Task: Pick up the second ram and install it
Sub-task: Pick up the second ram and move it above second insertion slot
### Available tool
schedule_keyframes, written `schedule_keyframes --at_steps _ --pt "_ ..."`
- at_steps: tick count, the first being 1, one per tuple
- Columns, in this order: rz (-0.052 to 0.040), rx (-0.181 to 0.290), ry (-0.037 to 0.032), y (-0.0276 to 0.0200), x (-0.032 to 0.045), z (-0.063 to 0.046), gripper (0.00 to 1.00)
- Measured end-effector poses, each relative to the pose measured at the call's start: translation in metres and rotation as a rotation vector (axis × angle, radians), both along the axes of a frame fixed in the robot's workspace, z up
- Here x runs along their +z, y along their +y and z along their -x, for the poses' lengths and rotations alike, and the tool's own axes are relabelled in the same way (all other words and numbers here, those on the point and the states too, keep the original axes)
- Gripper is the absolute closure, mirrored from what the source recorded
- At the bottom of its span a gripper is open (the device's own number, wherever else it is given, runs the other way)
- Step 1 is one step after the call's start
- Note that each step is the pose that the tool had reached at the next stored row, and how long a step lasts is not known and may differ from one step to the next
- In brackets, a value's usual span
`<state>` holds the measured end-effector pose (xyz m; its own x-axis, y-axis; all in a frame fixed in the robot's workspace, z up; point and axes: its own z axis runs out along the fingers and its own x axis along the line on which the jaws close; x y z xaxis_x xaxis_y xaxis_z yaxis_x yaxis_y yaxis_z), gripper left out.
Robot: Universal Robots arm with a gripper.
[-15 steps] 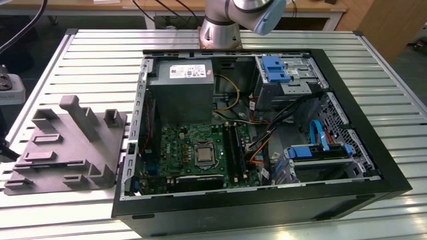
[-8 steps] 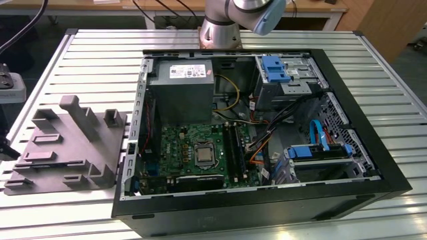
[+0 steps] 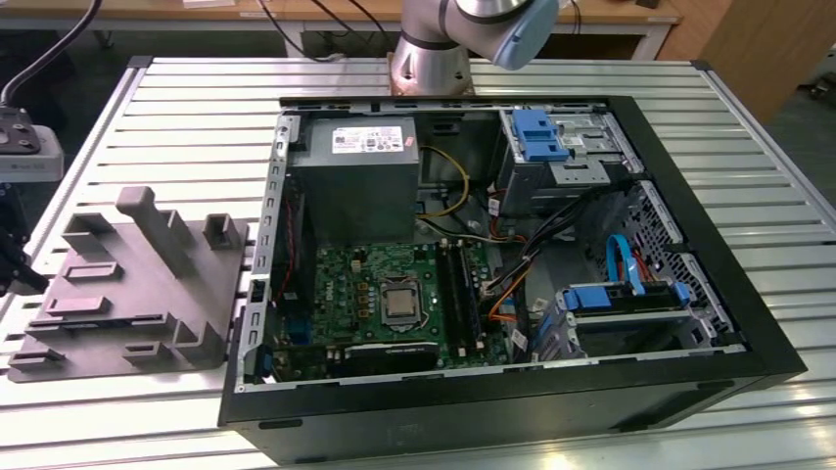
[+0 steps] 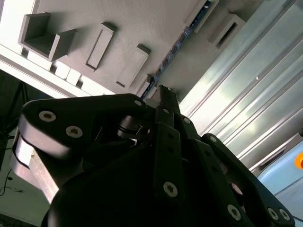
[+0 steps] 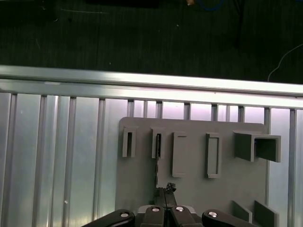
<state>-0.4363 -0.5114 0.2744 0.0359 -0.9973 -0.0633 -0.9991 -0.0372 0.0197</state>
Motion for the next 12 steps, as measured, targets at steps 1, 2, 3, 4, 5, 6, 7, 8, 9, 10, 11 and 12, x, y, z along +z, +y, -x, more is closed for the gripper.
schedule_keyframes --at_steps 1,2,3,4,5,6,7,8,9,10,11,12 --pt "0.0 0.0 0.0 0.0006 -0.0001 0.0 0.9" --pt "0.0 0.0 0.0 0.0013 -0.0001 0.0 0.9" --pt "0.0 0.0 0.0 0.0019 -0.0001 0.0 0.9" --pt "-0.0001 0.0 -0.0001 0.0026 -0.0002 0.0 0.9" --pt "0.0 0.0 0.0 0.0032 -0.0001 0.0 0.9" --pt "0.0 0.0 0.0 0.0039 -0.0002 0.0 0.9" --pt "0.0 0.0 0.0 0.0045 -0.0002 0.0 0.9" --pt "0.0 0.0 0.0 0.0052 -0.0003 0.0 0.9" --pt "0.0 0.0 0.0 0.0058 -0.0003 0.0 0.9" --pt "-0.0001 0.0 0.0 0.0065 -0.0004 0.0 0.9" --pt "-0.0001 0.0 0.0 0.0071 -0.0003 0.0 0.9" --pt "-0.0001 0.0 0.0 0.0078 -0.0004 0.0 0.9"
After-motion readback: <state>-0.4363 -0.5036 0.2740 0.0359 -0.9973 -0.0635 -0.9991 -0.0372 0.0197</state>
